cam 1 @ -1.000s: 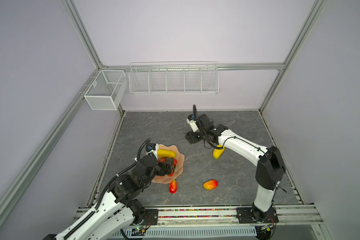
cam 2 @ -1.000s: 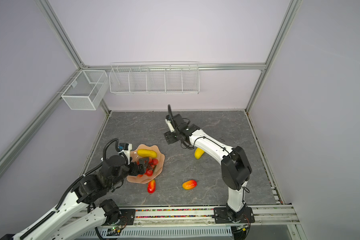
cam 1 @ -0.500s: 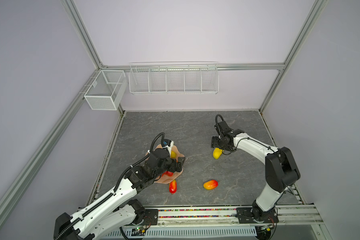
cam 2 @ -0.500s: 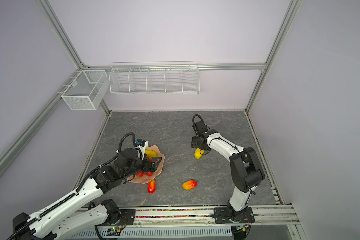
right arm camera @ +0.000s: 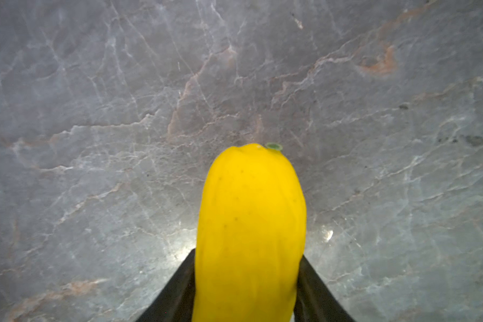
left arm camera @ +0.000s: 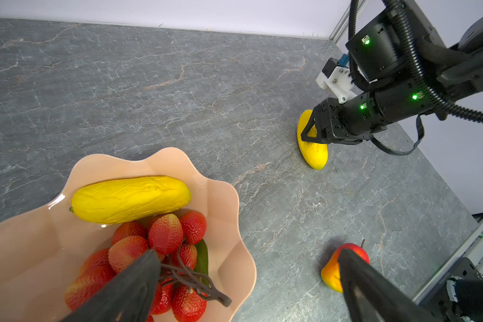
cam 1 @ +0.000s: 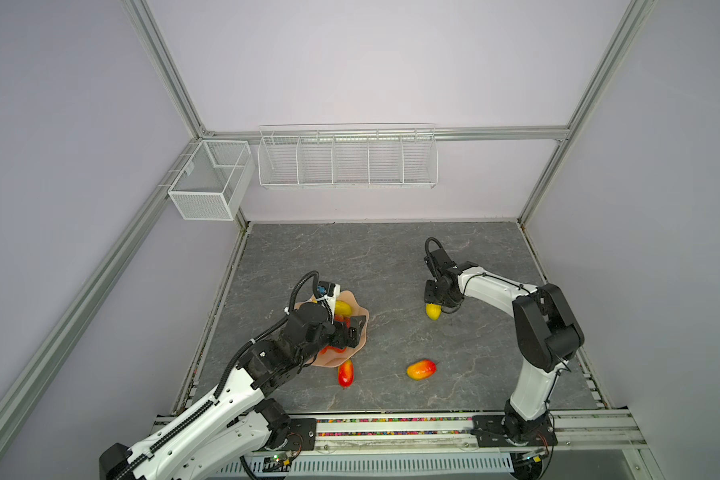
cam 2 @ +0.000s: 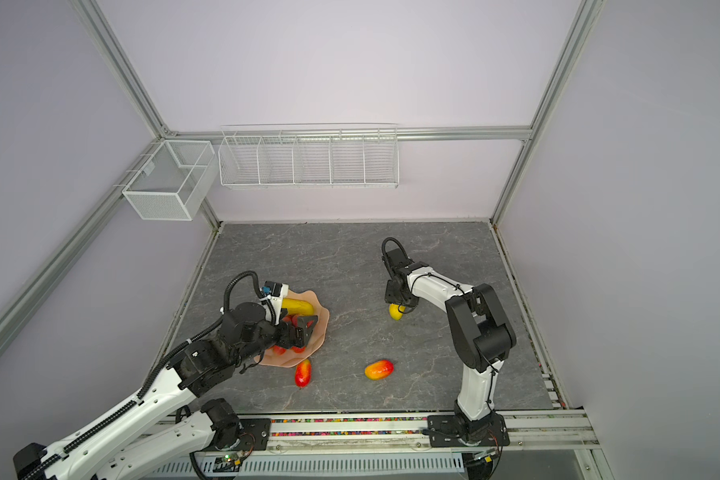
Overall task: Place and organize the fake fruits in the fruit bowl
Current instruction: 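Grasp the second yellow fruit farther from the robot with the right gripper, then place the second yellow fruit into the bowl with the right gripper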
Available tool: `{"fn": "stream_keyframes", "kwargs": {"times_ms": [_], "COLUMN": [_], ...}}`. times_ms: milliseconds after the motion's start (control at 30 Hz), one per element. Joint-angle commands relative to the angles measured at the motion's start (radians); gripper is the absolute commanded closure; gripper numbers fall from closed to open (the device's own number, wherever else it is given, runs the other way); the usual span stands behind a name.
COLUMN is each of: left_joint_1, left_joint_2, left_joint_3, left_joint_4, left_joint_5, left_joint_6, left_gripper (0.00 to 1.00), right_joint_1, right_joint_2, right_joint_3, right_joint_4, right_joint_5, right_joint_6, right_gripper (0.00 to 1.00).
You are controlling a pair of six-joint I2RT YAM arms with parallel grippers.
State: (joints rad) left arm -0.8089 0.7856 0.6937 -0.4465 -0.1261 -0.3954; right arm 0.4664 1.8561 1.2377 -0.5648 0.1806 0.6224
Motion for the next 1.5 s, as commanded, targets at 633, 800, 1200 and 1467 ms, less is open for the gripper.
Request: {"fn": "stream_keyframes", "kwargs": {"times_ms": [633,800,1200,1467], "left_joint_1": [0.002,0.002,0.003,0.002], "left_joint_2": [-0.202,-0.211,-0.267,-0.274], "left_joint_3": [0.064,0.063,0.045,0.041], "left_joint_4": [-0.311,-0.325,-0.351,-0.351], "left_joint_5": [-0.115,-0.113,-0.124,-0.117], "left_joint_6": [-0.144,-0.146,-0.153,-0.158], "left_gripper": [0.01,0.01,0.01,0.01], "right_joint_1": [0.458,0.494,0.519,0.528], "right_joint_2": [-0.109,-0.04,0.048,0.046], "right_joint_3": [0.094,0.151,0.19,0.197], "right_joint_4": [0.219,0.212,0.201,0.182], "right_joint_5": [-0.181,-0.187,-0.221,-0.211], "right_joint_6": [0.186,0.185,0.191,0.189], "right_gripper": [0.57,0.57,0.54,0.39]}}
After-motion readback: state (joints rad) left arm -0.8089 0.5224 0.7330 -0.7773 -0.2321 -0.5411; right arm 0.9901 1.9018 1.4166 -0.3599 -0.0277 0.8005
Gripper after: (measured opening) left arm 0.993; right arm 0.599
